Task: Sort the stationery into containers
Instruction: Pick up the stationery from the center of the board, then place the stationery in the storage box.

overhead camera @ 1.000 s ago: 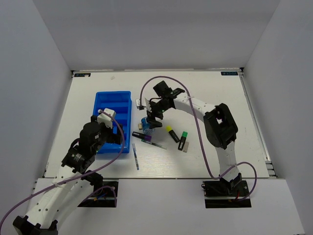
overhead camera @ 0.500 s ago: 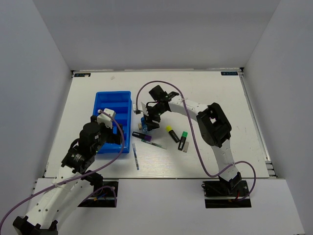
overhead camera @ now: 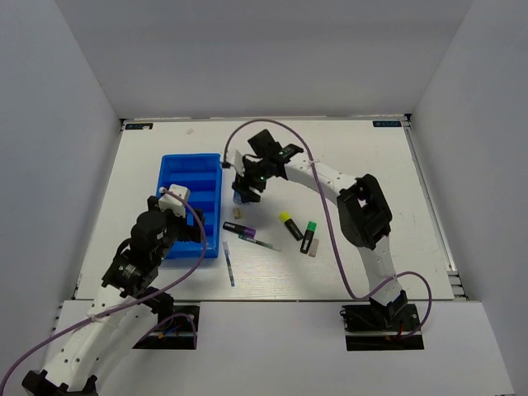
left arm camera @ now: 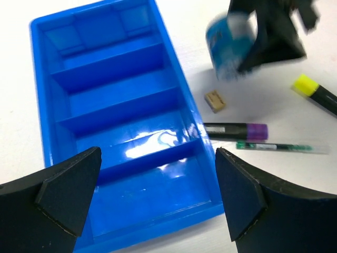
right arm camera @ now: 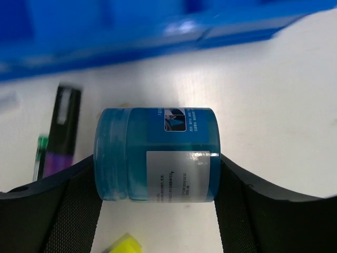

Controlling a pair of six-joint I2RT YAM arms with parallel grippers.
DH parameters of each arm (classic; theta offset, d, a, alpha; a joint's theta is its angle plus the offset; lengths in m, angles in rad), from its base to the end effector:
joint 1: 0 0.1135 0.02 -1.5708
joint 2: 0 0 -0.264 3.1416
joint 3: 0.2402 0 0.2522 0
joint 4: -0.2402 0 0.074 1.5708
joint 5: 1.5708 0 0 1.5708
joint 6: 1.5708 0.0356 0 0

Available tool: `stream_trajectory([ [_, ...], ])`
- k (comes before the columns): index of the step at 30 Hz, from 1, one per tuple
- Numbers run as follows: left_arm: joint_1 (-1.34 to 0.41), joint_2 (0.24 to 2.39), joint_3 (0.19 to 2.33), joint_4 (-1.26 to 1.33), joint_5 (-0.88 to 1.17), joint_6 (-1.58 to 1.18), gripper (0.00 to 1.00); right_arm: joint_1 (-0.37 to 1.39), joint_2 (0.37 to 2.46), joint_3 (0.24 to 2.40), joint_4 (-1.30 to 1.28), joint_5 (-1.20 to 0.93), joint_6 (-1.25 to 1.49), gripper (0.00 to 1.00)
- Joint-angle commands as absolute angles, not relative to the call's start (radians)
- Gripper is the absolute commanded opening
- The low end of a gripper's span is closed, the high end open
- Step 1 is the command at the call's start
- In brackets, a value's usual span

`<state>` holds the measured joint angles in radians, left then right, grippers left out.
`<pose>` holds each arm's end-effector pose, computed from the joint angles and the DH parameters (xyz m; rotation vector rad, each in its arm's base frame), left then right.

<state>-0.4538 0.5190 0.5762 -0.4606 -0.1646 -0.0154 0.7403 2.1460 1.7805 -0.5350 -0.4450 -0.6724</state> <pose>0.1214 -0.0527 0.2755 0.3234 1.9445 -0.1443 0.3439 0.3349 0.2203 -1.7219 1.7233 0.5778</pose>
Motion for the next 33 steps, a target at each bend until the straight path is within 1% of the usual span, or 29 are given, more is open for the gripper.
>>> stream_trajectory([
  [1,-0.451,0.466,0.551,-0.416,-0.259,-0.026,1.0,0.747,2.091,1.956,-0.381,-0.254,-0.334,0.0],
  [3,-0.456,0.45,0.534,-0.4,-0.316,-0.028,1.0,0.75,2.117,2.038,-0.353,-0.12,-0.145,0.0],
  [6,-0.451,0.42,0.523,-0.388,-0.363,-0.031,1.0,0.759,2.155,2.109,-0.311,-0.017,0.024,0.0],
  [9,-0.451,0.408,0.522,-0.387,-0.38,-0.029,1.0,0.77,2.189,2.172,-0.269,-0.005,0.153,0.0],
  [10,-0.453,0.403,0.52,-0.384,-0.383,-0.028,1.0,0.772,2.204,2.192,-0.24,-0.008,0.26,0.0],
  [11,-0.453,0.405,0.522,-0.382,-0.385,-0.028,1.0,0.773,2.216,2.2,-0.239,-0.009,0.261,0.0],
  [13,-0.451,0.4,0.52,-0.38,-0.393,-0.028,1.0,0.776,2.23,2.201,-0.18,-0.043,0.378,0.0],
  [16,-0.451,0.396,0.518,-0.377,-0.402,-0.029,1.0,0.788,2.275,2.212,-0.131,-0.063,0.475,0.0],
  [19,-0.453,0.39,0.517,-0.379,-0.414,-0.025,1.0,0.808,2.338,2.281,-0.115,-0.046,0.518,0.0],
  [20,-0.451,0.384,0.514,-0.377,-0.419,-0.026,1.0,0.821,2.367,2.34,-0.112,-0.023,0.52,0.0],
  [23,-0.451,0.376,0.509,-0.37,-0.428,-0.023,1.0,0.839,2.419,2.382,-0.077,0.029,0.528,0.0],
  [26,-0.451,0.364,0.506,-0.365,-0.437,-0.021,1.0,0.851,2.451,2.387,-0.009,0.086,0.525,0.0],
  [28,-0.451,0.362,0.505,-0.362,-0.439,-0.021,1.0,0.854,2.482,2.396,-0.012,0.106,0.537,0.0],
  [33,-0.451,0.36,0.505,-0.364,-0.434,-0.02,1.0,0.867,2.488,2.356,0.037,0.143,0.575,0.0],
])
